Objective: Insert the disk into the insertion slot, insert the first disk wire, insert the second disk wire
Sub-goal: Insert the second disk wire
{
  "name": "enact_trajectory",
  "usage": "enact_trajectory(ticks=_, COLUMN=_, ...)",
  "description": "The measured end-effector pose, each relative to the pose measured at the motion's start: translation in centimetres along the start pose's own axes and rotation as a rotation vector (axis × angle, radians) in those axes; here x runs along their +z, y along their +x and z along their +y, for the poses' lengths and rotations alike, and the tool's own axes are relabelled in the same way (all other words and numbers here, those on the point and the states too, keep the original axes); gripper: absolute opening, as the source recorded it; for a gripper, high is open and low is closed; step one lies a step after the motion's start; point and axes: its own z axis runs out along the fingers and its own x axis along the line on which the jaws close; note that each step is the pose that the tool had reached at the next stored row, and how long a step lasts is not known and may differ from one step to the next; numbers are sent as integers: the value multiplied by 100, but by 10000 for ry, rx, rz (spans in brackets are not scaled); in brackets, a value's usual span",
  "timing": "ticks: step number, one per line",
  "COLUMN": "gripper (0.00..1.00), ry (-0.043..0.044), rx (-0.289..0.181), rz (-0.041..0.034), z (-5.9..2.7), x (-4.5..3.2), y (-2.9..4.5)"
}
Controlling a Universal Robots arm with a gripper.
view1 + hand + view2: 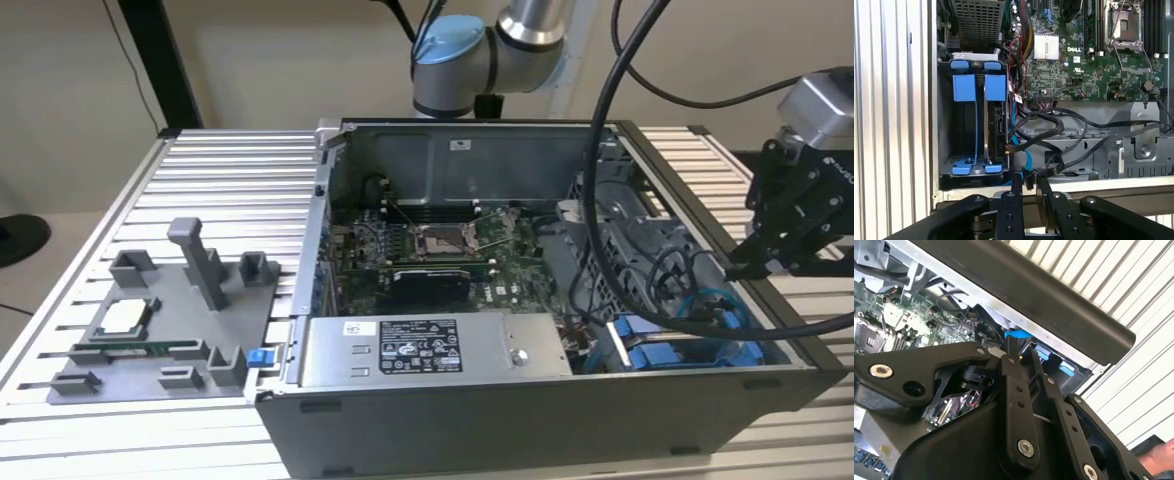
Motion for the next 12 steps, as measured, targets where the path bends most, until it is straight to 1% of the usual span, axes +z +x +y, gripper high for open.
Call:
enact_trajectory(ticks=3, gripper=100, ry=-155, rx=26, rz=5, z=-5, x=25, y=4)
enact_trajectory(ticks=5, gripper=100, ry=-223, rx=38, rz=7, z=-5, x=40, y=6)
enact_trajectory(ticks=6, gripper=100, ry=-237, rx=40, rz=9, z=-5, x=45, y=7)
enact_trajectory(ticks=11, gripper=100, ry=-239, rx=40, rz=8, z=-7, x=50, y=7)
enact_trajectory(ticks=12, gripper=0, ry=-239, rx=40, rz=7, z=-7, x=50, y=7)
